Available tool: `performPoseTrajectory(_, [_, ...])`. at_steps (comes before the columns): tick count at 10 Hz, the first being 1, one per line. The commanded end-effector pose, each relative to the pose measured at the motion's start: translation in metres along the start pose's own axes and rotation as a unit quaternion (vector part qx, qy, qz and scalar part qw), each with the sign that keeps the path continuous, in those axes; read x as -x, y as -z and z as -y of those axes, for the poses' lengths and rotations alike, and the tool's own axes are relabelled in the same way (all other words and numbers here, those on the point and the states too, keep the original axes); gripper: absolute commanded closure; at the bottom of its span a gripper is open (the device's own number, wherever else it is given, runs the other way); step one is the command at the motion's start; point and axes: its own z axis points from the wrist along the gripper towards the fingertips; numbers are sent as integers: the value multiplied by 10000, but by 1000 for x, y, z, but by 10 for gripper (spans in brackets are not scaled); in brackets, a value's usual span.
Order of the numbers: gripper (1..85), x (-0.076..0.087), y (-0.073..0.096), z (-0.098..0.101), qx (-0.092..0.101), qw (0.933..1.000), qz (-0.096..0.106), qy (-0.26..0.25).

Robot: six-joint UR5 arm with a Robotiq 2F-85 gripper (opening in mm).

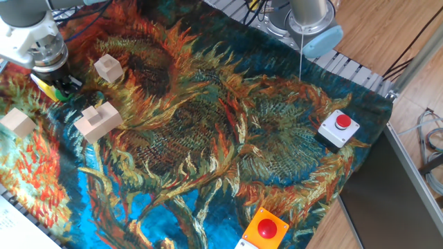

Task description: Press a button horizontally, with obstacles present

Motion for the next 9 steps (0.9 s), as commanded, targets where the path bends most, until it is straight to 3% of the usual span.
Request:
performPoseTrajectory(1, [837,-5,-3,11,-121,9999,-43,89])
performPoseTrajectory(9, [833,-3,3,12,-343,9993,-66,109])
